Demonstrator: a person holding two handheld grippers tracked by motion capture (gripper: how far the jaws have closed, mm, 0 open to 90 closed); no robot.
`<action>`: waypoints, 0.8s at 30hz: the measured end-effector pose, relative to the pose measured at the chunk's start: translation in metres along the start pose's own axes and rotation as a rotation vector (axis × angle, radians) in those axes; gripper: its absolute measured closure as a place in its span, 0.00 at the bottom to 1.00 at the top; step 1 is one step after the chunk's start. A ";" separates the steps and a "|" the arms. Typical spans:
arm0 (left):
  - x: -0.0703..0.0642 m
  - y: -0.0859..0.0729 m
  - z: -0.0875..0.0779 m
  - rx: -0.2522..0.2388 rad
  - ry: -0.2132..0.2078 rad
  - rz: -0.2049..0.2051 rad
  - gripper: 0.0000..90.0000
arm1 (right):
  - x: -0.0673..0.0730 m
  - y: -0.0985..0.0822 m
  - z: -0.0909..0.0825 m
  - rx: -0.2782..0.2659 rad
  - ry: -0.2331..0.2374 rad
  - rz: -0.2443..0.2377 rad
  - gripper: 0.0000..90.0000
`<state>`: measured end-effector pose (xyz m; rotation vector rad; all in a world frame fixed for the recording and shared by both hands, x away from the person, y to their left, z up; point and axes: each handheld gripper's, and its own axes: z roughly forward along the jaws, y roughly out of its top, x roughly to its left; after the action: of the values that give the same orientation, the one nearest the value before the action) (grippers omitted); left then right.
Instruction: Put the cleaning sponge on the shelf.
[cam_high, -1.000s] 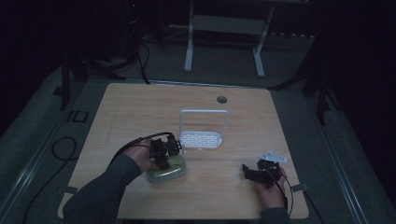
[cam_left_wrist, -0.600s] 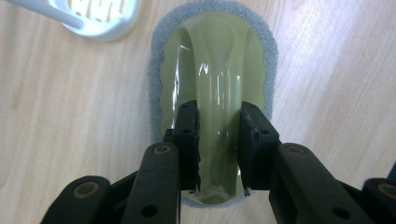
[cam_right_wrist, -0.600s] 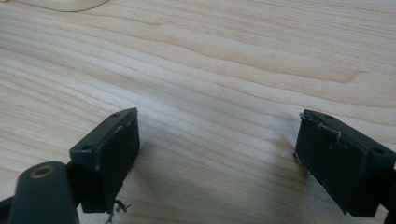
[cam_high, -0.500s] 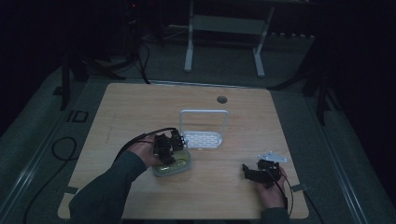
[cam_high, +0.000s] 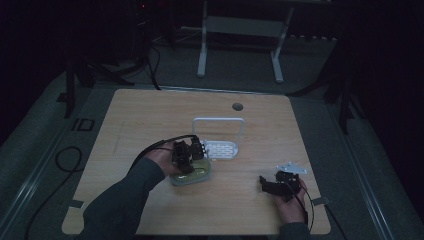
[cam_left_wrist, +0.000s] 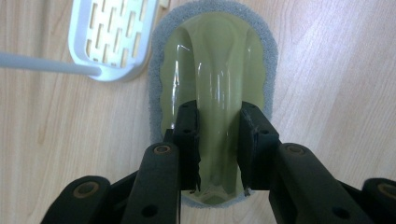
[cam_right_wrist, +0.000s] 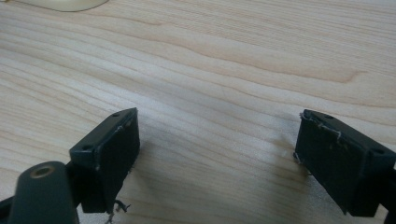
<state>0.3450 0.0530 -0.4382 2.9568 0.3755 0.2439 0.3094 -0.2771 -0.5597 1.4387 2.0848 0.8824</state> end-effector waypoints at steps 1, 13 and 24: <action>0.000 0.001 0.000 -0.002 0.002 0.005 0.80 | 0.000 0.000 0.000 0.000 0.000 0.000 0.15; 0.005 0.011 -0.003 -0.009 0.014 0.033 0.80 | 0.000 0.000 0.000 -0.001 0.000 0.000 0.15; 0.012 0.019 -0.004 -0.011 0.041 0.048 0.80 | 0.000 0.000 0.000 -0.002 0.000 0.001 0.15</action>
<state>0.3599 0.0380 -0.4290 2.9565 0.3069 0.3118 0.3095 -0.2770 -0.5598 1.4386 2.0830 0.8840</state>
